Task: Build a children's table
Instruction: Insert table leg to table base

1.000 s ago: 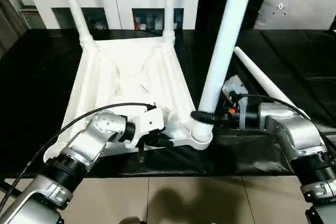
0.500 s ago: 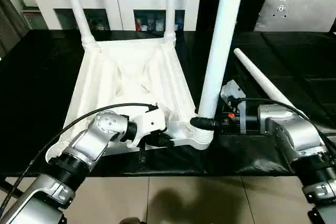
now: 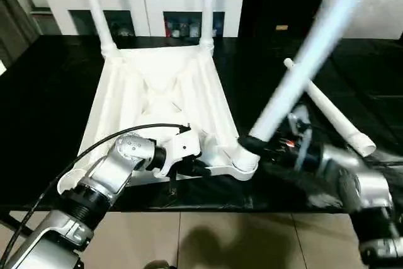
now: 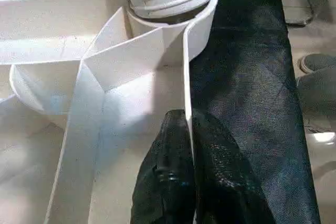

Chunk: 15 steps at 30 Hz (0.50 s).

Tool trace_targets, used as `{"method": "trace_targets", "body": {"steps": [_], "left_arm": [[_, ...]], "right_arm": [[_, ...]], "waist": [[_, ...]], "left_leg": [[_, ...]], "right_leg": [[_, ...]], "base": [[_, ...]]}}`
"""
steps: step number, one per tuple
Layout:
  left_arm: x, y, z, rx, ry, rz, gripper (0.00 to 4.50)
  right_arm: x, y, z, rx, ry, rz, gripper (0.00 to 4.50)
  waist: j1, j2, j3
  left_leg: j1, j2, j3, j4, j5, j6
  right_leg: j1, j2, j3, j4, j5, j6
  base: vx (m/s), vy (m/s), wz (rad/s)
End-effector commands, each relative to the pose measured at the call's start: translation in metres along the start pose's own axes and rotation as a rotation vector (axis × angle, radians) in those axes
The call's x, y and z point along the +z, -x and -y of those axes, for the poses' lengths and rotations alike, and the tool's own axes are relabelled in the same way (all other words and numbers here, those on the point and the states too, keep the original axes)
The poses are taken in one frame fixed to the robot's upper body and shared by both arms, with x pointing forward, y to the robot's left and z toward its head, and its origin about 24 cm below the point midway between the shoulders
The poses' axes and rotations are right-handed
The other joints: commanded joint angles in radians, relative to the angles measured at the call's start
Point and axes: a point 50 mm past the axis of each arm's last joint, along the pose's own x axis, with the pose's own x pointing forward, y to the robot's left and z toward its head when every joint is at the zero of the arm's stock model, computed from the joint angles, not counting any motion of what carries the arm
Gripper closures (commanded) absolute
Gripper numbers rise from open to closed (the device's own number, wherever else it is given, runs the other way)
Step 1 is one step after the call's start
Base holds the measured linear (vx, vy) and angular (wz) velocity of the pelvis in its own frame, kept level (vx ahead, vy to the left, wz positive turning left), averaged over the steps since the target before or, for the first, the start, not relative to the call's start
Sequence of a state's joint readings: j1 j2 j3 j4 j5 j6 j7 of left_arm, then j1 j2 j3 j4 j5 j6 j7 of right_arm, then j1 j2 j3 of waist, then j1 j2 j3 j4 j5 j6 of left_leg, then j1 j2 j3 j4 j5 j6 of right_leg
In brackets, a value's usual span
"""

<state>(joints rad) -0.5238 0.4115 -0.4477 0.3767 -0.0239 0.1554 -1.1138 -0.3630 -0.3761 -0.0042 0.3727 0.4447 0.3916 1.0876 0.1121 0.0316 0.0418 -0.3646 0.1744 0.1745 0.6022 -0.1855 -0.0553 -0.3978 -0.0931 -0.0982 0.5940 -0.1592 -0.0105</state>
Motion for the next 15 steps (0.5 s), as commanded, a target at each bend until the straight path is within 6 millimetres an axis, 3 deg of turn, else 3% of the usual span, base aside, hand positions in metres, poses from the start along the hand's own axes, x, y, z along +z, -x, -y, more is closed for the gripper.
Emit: {"method": "trace_targets", "body": {"steps": [1,3,7,10,12,13,15], "left_arm": [[0.001,-0.004,0.000,0.002,0.001,-0.002,4.50],[0.000,-0.004,0.000,0.004,0.001,-0.005,4.50],[0.000,-0.003,0.001,-0.006,-0.018,-0.027,4.50],[-0.001,-0.003,0.000,-0.014,-0.032,-0.042,4.50],[-0.001,-0.002,-0.001,-0.018,-0.041,-0.050,4.50],[-0.001,-0.001,-0.002,-0.019,-0.046,-0.055,4.50],[-0.001,0.000,-0.003,-0.020,-0.052,-0.060,4.50]], "right_arm": [[-0.016,0.003,0.000,-0.024,-0.031,-0.059,2.61],[-0.024,0.006,-0.002,-0.059,0.031,-0.095,2.61],[-0.023,0.004,-0.002,-0.087,0.157,-0.174,2.61],[-0.022,0.000,-0.003,-0.064,0.189,-0.210,2.61],[-0.023,-0.002,-0.004,-0.039,0.210,-0.249,2.61],[-0.025,-0.003,-0.005,-0.022,0.215,-0.279,2.61],[-0.027,-0.004,-0.005,-0.003,0.220,-0.314,2.61]], "waist": [[-0.008,-0.004,-0.058],[-0.006,0.004,-0.056],[-0.013,0.003,-0.054],[-0.023,0.007,-0.043],[-0.029,0.006,-0.043],[-0.033,0.003,-0.045],[-0.036,0.008,-0.047]], "left_leg": [[0.012,0.055,-0.019,-0.083,-0.308,0.015],[0.018,0.055,-0.020,-0.083,-0.325,0.010],[0.015,0.054,-0.023,-0.087,-0.353,0.005],[0.028,0.049,-0.027,-0.088,-0.435,-0.002],[0.034,0.049,-0.032,-0.089,-0.468,-0.007],[0.030,0.050,-0.034,-0.092,-0.463,-0.006],[0.029,0.054,-0.035,-0.096,-0.457,-0.003]], "right_leg": [[0.043,-0.066,0.051,-0.084,-0.383,-0.173],[0.038,-0.067,0.052,-0.088,-0.412,-0.159],[0.040,-0.066,0.049,-0.093,-0.455,-0.140],[0.033,-0.066,0.044,-0.110,-0.574,-0.107],[0.034,-0.067,0.041,-0.116,-0.614,-0.092],[0.038,-0.066,0.039,-0.114,-0.599,-0.090],[0.039,-0.066,0.042,-0.110,-0.560,-0.102]], "base": [[0.000,0.000,0.00],[0.000,0.000,0.00],[0.000,0.000,0.00],[0.000,0.000,0.00],[0.000,0.000,0.00],[0.000,0.000,0.00],[0.000,0.000,0.00]]}}
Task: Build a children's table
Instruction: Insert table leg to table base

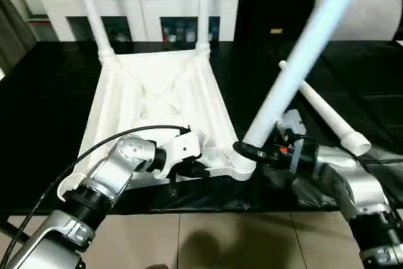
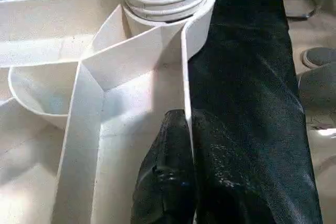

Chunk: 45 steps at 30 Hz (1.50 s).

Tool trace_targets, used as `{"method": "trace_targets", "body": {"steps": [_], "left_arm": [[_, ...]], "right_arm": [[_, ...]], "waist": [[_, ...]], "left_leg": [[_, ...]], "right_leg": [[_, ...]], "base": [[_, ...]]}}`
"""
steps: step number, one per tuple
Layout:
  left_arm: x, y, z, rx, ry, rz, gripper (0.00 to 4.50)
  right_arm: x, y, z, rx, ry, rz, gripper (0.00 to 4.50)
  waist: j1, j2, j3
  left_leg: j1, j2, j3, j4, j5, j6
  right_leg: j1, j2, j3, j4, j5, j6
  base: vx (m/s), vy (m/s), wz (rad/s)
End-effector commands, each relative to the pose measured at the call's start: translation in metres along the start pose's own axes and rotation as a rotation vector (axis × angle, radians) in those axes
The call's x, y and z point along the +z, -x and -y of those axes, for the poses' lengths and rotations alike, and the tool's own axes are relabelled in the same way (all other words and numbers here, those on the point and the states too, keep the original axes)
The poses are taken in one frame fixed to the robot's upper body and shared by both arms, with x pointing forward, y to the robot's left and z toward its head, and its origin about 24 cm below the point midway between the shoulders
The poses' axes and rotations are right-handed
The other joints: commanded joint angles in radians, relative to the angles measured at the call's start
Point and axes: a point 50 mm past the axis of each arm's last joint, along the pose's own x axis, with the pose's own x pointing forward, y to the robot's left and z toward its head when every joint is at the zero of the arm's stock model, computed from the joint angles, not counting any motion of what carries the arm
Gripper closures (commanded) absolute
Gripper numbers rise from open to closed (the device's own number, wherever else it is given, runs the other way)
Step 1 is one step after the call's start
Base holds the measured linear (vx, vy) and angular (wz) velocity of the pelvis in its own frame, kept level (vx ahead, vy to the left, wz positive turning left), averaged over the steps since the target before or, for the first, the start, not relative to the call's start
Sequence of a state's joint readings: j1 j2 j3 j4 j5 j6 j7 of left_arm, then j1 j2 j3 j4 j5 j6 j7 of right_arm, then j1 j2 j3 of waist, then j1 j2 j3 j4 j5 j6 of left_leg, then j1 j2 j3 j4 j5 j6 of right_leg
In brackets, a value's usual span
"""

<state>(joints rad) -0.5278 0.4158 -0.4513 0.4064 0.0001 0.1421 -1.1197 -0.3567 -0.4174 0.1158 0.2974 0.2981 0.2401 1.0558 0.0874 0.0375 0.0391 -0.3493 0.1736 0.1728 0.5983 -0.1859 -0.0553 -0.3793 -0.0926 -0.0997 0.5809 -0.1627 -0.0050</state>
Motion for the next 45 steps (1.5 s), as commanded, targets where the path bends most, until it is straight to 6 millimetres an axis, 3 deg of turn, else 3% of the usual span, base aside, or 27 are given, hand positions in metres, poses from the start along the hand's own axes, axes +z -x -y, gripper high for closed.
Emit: {"method": "trace_targets", "body": {"steps": [1,5,13,17,20,22,26,27,28,29,30,31,32,33,34,35,36,37,38,39,40,41,43,45], "left_arm": [[0.006,-0.001,-0.003,-0.019,-0.056,-0.030,4.50],[0.008,0.002,-0.010,-0.016,-0.076,-0.046,4.50],[0.011,0.009,-0.023,0.000,-0.078,-0.059,4.50],[0.008,0.009,-0.023,0.004,-0.044,-0.051,4.50],[0.005,0.011,-0.021,0.012,0.010,-0.028,4.50],[0.001,0.013,-0.018,0.056,0.076,-0.014,4.50],[0.002,0.008,-0.010,0.171,0.202,0.025,4.50],[0.003,0.005,-0.008,0.184,0.214,0.030,4.50],[0.007,0.000,-0.005,0.219,0.243,0.041,4.50],[0.011,-0.006,-0.003,0.234,0.262,0.053,4.50],[0.020,-0.017,0.000,0.265,0.282,0.077,4.50],[0.021,-0.017,0.000,0.266,0.282,0.078,4.50],[0.026,-0.022,0.001,0.282,0.287,0.087,4.50],[0.026,-0.022,0.001,0.282,0.287,0.087,4.50],[0.041,-0.035,0.006,0.300,0.298,0.116,4.50],[0.044,-0.038,0.007,0.306,0.301,0.120,4.50],[0.053,-0.045,0.008,0.327,0.299,0.122,4.50],[0.055,-0.047,0.009,0.339,0.293,0.117,4.50],[0.057,-0.048,0.008,0.350,0.283,0.114,4.50],[0.057,-0.048,0.007,0.358,0.283,0.109,4.50],[0.057,-0.047,0.007,0.368,0.282,0.102,4.50],[0.055,-0.045,0.007,0.375,0.274,0.092,4.50],[0.053,-0.044,0.006,0.380,0.269,0.079,4.50],[0.048,-0.040,0.005,0.401,0.271,0.055,4.50]], "right_arm": [[-0.033,0.001,-0.005,0.026,-0.050,-0.196,2.61],[-0.038,-0.001,-0.003,0.052,-0.037,-0.264,2.61],[-0.036,-0.009,-0.002,0.070,-0.025,-0.288,2.61],[-0.038,-0.009,-0.003,0.060,-0.040,-0.280,2.61],[-0.040,-0.010,-0.002,0.001,-0.062,-0.268,2.61],[-0.039,-0.015,0.003,-0.128,-0.100,-0.228,2.61],[-0.035,-0.025,0.012,-0.347,-0.138,-0.175,2.61],[-0.034,-0.027,0.013,-0.368,-0.144,-0.170,2.61],[-0.033,-0.033,0.015,-0.417,-0.162,-0.156,2.61],[-0.031,-0.037,0.016,-0.453,-0.179,-0.146,2.61],[-0.029,-0.044,0.020,-0.511,-0.203,-0.137,2.61],[-0.029,-0.045,0.021,-0.512,-0.204,-0.136,2.61],[-0.028,-0.048,0.022,-0.536,-0.213,-0.136,2.61],[-0.028,-0.048,0.022,-0.536,-0.213,-0.136,2.61],[-0.025,-0.055,0.028,-0.607,-0.221,-0.131,2.61],[-0.024,-0.057,0.029,-0.619,-0.226,-0.131,2.61],[-0.021,-0.062,0.030,-0.642,-0.232,-0.136,2.61],[-0.021,-0.064,0.030,-0.646,-0.234,-0.140,2.61],[-0.021,-0.066,0.029,-0.642,-0.236,-0.151,2.61],[-0.023,-0.067,0.029,-0.642,-0.238,-0.164,2.61],[-0.024,-0.068,0.028,-0.643,-0.238,-0.175,2.61],[-0.025,-0.069,0.028,-0.640,-0.240,-0.183,2.61],[-0.026,-0.070,0.028,-0.639,-0.243,-0.188,2.61],[-0.027,-0.072,0.027,-0.629,-0.252,-0.194,2.61]], "waist": [[-0.012,0.003,-0.044],[-0.014,0.005,-0.042],[-0.021,0.004,-0.038],[-0.024,0.003,-0.038],[-0.027,0.006,-0.037],[-0.036,0.006,-0.035],[-0.063,0.008,-0.027],[-0.078,0.013,-0.021],[-0.092,0.020,-0.021],[-0.103,0.026,-0.017],[-0.111,0.037,-0.015],[-0.080,0.049,-0.011],[-0.069,0.042,-0.009],[-0.070,0.019,-0.016],[-0.063,-0.023,-0.011],[-0.080,-0.047,-0.017],[-0.055,-0.025,-0.030],[-0.047,-0.011,-0.035],[-0.057,-0.003,-0.038],[-0.059,-0.002,-0.041],[-0.064,0.008,-0.040],[-0.067,0.005,-0.038],[-0.067,-0.004,-0.037],[-0.067,-0.002,-0.039]], "left_leg": [[0.013,0.055,-0.033,-0.092,-0.458,-0.003],[0.015,0.054,-0.031,-0.093,-0.479,-0.006],[0.020,0.052,-0.036,-0.091,-0.515,-0.008],[0.021,0.053,-0.037,-0.093,-0.525,-0.008],[0.021,0.053,-0.038,-0.095,-0.541,-0.012],[0.017,0.055,-0.043,-0.098,-0.557,-0.024],[0.023,0.048,-0.051,-0.094,-0.619,-0.039],[0.032,0.045,-0.055,-0.089,-0.659,-0.039],[0.040,0.048,-0.061,-0.088,-0.699,-0.038],[0.037,0.055,-0.066,-0.100,-0.739,-0.039],[-0.013,0.088,-0.090,-0.150,-0.840,-0.055],[-0.080,0.109,-0.077,-0.232,-0.974,-0.077],[-0.063,0.107,-0.054,-0.247,-0.977,-0.060],[-0.020,0.089,-0.046,-0.222,-0.907,-0.039],[0.099,-0.010,-0.036,0.070,-0.417,-0.023],[0.038,-0.012,-0.049,0.076,-0.253,0.003],[-0.066,0.017,-0.072,-0.009,-0.110,-0.009],[-0.065,0.030,-0.076,-0.055,-0.127,-0.013],[-0.043,0.043,-0.075,-0.069,-0.200,-0.020],[-0.027,0.040,-0.064,-0.073,-0.272,-0.009],[-0.026,0.045,-0.063,-0.079,-0.312,-0.009],[-0.032,0.045,-0.065,-0.081,-0.321,-0.011],[-0.025,0.043,-0.061,-0.082,-0.364,-0.009],[-0.028,0.043,-0.060,-0.084,-0.339,-0.002]], "right_leg": [[0.020,-0.066,0.045,-0.097,-0.544,-0.113],[0.019,-0.067,0.047,-0.096,-0.531,-0.133],[0.014,-0.070,0.041,-0.109,-0.618,-0.101],[0.012,-0.070,0.041,-0.108,-0.618,-0.101],[0.010,-0.069,0.040,-0.109,-0.617,-0.104],[0.011,-0.072,0.040,-0.105,-0.630,-0.104],[0.002,-0.068,0.017,-0.123,-0.732,-0.052],[-0.005,-0.063,-0.003,-0.139,-0.763,-0.031],[0.004,-0.059,-0.031,-0.149,-0.757,-0.011],[0.013,-0.053,-0.046,-0.149,-0.718,-0.009],[0.074,-0.048,-0.034,-0.065,-0.549,-0.035],[0.124,-0.022,-0.010,0.100,-0.267,-0.072],[0.100,-0.011,0.005,0.110,-0.202,-0.066],[0.069,-0.019,0.039,0.093,-0.266,-0.063],[-0.093,-0.151,0.075,-0.173,-1.076,-0.039],[-0.039,-0.163,0.085,-0.156,-1.091,-0.033],[0.075,-0.151,0.067,-0.095,-0.886,-0.041],[0.062,-0.108,0.051,-0.078,-0.735,-0.052],[0.038,-0.063,0.042,-0.058,-0.505,-0.097],[0.035,-0.057,0.045,-0.056,-0.438,-0.136],[0.037,-0.063,0.043,-0.060,-0.426,-0.164],[0.041,-0.063,0.041,-0.061,-0.416,-0.167],[0.037,-0.064,0.043,-0.067,-0.431,-0.164],[0.042,-0.067,0.043,-0.069,-0.427,-0.164]], "base": [[0.000,0.000,0.00],[0.000,0.000,0.00],[0.000,0.000,0.00],[0.000,0.000,0.00],[0.000,0.000,0.00],[0.000,0.000,0.00],[0.000,0.000,0.00],[0.000,0.000,0.00],[0.000,0.000,0.00],[-0.069,0.043,-0.10],[-0.069,0.043,-0.10],[-0.071,0.021,-0.03],[-0.008,-0.075,0.09],[-0.008,-0.075,0.09],[0.094,-0.109,-0.12],[0.158,-0.017,-0.44],[0.158,-0.017,-0.44],[0.087,0.016,-0.30],[0.000,0.000,0.00],[0.000,0.000,0.00],[0.000,0.000,0.00],[0.000,0.000,0.00],[0.000,0.000,0.00],[0.000,0.000,0.00]]}}
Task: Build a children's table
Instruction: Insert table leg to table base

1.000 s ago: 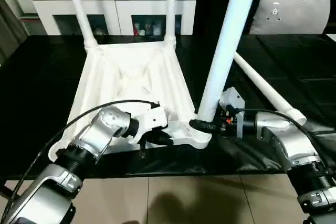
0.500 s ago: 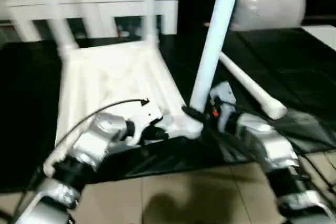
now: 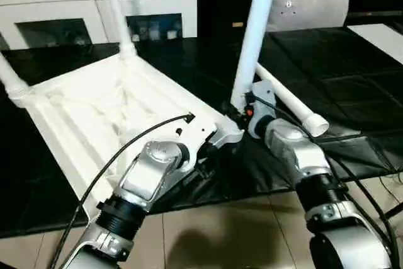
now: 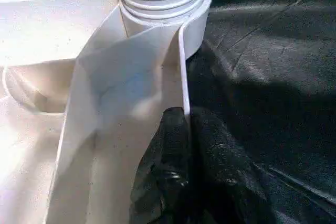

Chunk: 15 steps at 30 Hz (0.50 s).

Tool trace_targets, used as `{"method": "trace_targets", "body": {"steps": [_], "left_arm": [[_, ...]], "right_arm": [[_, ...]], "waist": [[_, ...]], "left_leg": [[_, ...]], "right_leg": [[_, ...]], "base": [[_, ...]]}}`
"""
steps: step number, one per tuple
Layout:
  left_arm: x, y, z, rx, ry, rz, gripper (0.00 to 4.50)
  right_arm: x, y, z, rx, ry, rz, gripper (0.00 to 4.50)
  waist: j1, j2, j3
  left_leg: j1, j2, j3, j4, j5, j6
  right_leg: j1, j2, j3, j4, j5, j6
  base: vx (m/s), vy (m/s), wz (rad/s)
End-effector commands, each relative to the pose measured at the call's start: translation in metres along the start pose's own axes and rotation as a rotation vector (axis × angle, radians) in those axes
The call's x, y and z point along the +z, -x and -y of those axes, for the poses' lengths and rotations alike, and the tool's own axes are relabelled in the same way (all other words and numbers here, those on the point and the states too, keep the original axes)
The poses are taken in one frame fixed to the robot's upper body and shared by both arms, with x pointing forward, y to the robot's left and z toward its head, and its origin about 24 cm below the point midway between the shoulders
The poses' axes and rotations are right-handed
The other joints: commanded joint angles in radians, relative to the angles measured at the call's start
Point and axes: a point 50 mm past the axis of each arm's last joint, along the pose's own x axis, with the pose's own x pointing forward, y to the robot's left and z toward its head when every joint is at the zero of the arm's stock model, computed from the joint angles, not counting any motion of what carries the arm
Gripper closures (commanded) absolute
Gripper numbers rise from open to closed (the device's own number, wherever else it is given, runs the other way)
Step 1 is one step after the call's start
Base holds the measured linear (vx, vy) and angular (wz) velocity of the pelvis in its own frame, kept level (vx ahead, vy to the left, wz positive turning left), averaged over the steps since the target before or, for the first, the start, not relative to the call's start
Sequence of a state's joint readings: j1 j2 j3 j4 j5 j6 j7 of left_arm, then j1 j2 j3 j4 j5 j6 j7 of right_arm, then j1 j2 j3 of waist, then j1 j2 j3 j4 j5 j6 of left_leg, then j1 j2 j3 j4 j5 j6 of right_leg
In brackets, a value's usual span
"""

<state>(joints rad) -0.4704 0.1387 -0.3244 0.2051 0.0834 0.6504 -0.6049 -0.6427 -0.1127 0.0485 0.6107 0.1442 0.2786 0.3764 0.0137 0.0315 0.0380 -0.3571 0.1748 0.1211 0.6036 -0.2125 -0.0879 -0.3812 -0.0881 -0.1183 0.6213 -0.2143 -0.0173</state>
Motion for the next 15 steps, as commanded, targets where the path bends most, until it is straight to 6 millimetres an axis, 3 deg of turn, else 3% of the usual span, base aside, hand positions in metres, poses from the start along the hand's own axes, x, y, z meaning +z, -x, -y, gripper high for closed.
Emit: {"method": "trace_targets", "body": {"steps": [1,3,4,5,8,9,14,15], "left_arm": [[0.015,0.000,0.012,-0.065,-0.056,0.050,4.50],[0.014,0.002,0.009,-0.053,-0.055,0.046,4.50],[0.014,0.002,0.009,-0.052,-0.055,0.046,4.50],[0.013,0.003,0.008,-0.050,-0.056,0.045,4.50],[0.012,0.006,0.000,-0.050,-0.076,0.046,4.50],[0.011,0.007,-0.002,-0.052,-0.089,0.049,4.50],[0.005,0.010,-0.014,-0.046,-0.093,0.050,4.50],[0.003,0.011,-0.018,-0.050,-0.104,0.052,4.50]], "right_arm": [[-0.055,0.005,0.003,-0.056,-0.074,-0.242,2.61],[-0.055,0.004,0.002,-0.035,-0.089,-0.228,2.61],[-0.054,0.004,0.002,-0.031,-0.088,-0.226,2.05],[-0.054,0.004,0.003,-0.033,-0.071,-0.224,1.91],[-0.052,0.004,0.004,-0.009,-0.032,-0.200,1.84],[-0.051,0.005,0.004,0.007,-0.022,-0.189,1.55],[-0.045,0.013,0.004,0.102,0.000,-0.104,1.23],[-0.043,0.018,0.006,0.131,0.012,-0.075,1.01]], "waist": [[0.005,0.004,-0.038],[0.003,0.006,-0.039],[0.003,0.006,-0.039],[0.003,0.006,-0.038],[0.004,0.008,-0.041],[0.006,0.007,-0.042],[0.023,0.008,-0.048],[0.029,0.007,-0.053]], "left_leg": [[-0.020,0.042,-0.006,-0.090,-0.296,0.033],[-0.020,0.043,-0.006,-0.092,-0.280,0.037],[-0.019,0.044,-0.004,-0.092,-0.271,0.038],[-0.019,0.045,-0.004,-0.093,-0.273,0.038],[-0.013,0.048,-0.002,-0.092,-0.283,0.035],[-0.016,0.048,-0.002,-0.093,-0.261,0.041],[-0.016,0.049,0.005,-0.086,-0.157,0.070],[-0.015,0.050,0.007,-0.082,-0.111,0.083]], "right_leg": [[0.044,-0.071,0.062,-0.110,-0.360,-0.155],[0.046,-0.071,0.060,-0.110,-0.342,-0.163],[0.046,-0.071,0.061,-0.111,-0.325,-0.167],[0.045,-0.070,0.061,-0.110,-0.322,-0.169],[0.042,-0.072,0.063,-0.110,-0.297,-0.188],[0.046,-0.070,0.063,-0.104,-0.262,-0.195],[0.054,-0.070,0.066,-0.091,-0.122,-0.223],[0.054,-0.070,0.066,-0.085,-0.060,-0.235]], "base": [[0.000,0.000,0.00],[0.000,0.000,0.00],[0.000,0.000,0.00],[0.000,0.000,0.00],[0.000,0.000,0.00],[0.000,0.000,0.00],[0.000,0.000,0.00],[0.000,0.000,0.00]]}}
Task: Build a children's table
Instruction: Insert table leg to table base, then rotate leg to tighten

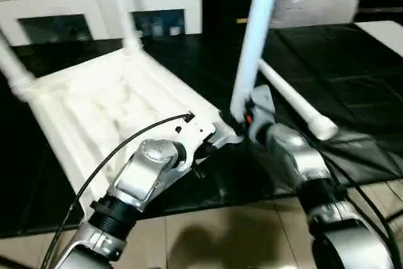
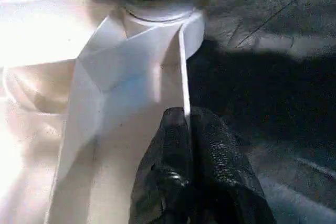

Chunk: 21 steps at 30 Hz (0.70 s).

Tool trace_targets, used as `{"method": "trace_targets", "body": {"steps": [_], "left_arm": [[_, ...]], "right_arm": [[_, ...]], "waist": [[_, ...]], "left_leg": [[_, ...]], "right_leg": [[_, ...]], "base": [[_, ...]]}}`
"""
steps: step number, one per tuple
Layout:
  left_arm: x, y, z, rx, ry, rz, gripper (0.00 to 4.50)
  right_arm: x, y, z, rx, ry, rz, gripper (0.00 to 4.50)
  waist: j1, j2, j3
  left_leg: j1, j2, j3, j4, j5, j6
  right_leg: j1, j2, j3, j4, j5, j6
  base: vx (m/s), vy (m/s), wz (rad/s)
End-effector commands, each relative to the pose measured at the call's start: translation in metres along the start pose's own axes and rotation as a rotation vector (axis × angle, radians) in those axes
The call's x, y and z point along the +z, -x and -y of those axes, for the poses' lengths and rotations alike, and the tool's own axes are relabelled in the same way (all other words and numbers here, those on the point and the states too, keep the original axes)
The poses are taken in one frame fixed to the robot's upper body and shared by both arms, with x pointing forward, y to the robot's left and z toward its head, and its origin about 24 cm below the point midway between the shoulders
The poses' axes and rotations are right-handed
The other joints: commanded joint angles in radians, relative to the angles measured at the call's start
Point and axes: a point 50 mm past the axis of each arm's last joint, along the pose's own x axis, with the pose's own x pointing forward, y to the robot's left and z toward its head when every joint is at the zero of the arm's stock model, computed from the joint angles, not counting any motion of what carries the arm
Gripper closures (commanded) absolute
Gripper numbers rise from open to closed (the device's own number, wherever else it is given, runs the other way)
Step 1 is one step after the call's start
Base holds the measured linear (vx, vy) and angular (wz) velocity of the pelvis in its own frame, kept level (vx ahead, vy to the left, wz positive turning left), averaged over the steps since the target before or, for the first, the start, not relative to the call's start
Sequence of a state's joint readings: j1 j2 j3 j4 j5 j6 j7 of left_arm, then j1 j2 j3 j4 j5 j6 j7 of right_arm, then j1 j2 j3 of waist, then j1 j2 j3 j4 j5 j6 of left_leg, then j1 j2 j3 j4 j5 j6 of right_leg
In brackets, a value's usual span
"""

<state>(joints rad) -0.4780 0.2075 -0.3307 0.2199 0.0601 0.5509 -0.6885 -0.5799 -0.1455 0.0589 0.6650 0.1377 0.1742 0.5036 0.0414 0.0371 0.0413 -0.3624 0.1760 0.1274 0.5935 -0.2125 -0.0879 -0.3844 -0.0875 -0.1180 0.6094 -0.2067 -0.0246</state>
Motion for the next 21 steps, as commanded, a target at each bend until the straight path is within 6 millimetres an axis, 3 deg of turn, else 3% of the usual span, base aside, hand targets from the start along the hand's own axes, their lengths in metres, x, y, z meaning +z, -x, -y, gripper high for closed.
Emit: {"method": "trace_targets", "body": {"steps": [1,4,5,9,12,17,21], "left_arm": [[0.002,0.004,-0.011,0.001,-0.045,0.016,4.50],[-0.002,0.006,-0.015,-0.016,-0.071,0.017,4.50],[-0.004,0.008,-0.016,-0.045,-0.092,0.017,4.50],[-0.008,0.011,-0.017,-0.116,-0.136,0.010,4.50],[-0.016,0.017,-0.015,-0.224,-0.215,-0.021,4.50],[-0.023,0.022,-0.014,-0.325,-0.278,-0.052,4.50],[-0.027,0.027,-0.011,-0.422,-0.335,-0.078,4.50]], "right_arm": [[-0.016,0.012,0.001,0.070,0.003,-0.030,0.95],[-0.014,0.023,0.005,0.124,0.038,0.013,0.76],[-0.013,0.033,0.009,0.163,0.075,0.033,0.65],[-0.009,0.048,0.018,0.204,0.139,0.065,0.21],[-0.004,0.063,0.024,0.293,0.175,0.072,0.04],[0.003,0.074,0.026,0.394,0.211,0.069,0.04],[0.006,0.077,0.024,0.492,0.240,0.043,0.04]], "waist": [[0.007,0.002,-0.057],[0.017,0.000,-0.060],[0.018,0.007,-0.059],[0.020,0.000,-0.057],[0.021,0.004,-0.055],[0.029,0.006,-0.058],[0.046,0.006,-0.062]], "left_leg": [[-0.011,0.049,0.000,-0.069,-0.071,0.102],[-0.012,0.048,0.001,-0.063,-0.037,0.138],[-0.013,0.048,0.001,-0.062,-0.037,0.141],[-0.014,0.049,0.003,-0.064,-0.067,0.147],[-0.010,0.050,0.005,-0.063,-0.082,0.150],[-0.007,0.053,0.008,-0.061,-0.069,0.162],[-0.002,0.057,0.012,-0.056,-0.037,0.170]], "right_leg": [[0.060,-0.069,0.064,-0.067,-0.017,-0.235],[0.063,-0.071,0.063,-0.061,0.040,-0.246],[0.063,-0.071,0.063,-0.060,0.040,-0.245],[0.064,-0.073,0.062,-0.065,-0.011,-0.246],[0.062,-0.073,0.063,-0.070,-0.052,-0.242],[0.060,-0.070,0.062,-0.065,-0.040,-0.250],[0.055,-0.070,0.062,-0.055,0.007,-0.266]], "base": [[0.000,0.000,0.00],[0.000,0.000,0.00],[0.000,0.000,0.00],[0.000,0.000,0.00],[0.000,0.000,0.00],[0.000,0.000,0.00],[0.000,0.000,0.00]]}}
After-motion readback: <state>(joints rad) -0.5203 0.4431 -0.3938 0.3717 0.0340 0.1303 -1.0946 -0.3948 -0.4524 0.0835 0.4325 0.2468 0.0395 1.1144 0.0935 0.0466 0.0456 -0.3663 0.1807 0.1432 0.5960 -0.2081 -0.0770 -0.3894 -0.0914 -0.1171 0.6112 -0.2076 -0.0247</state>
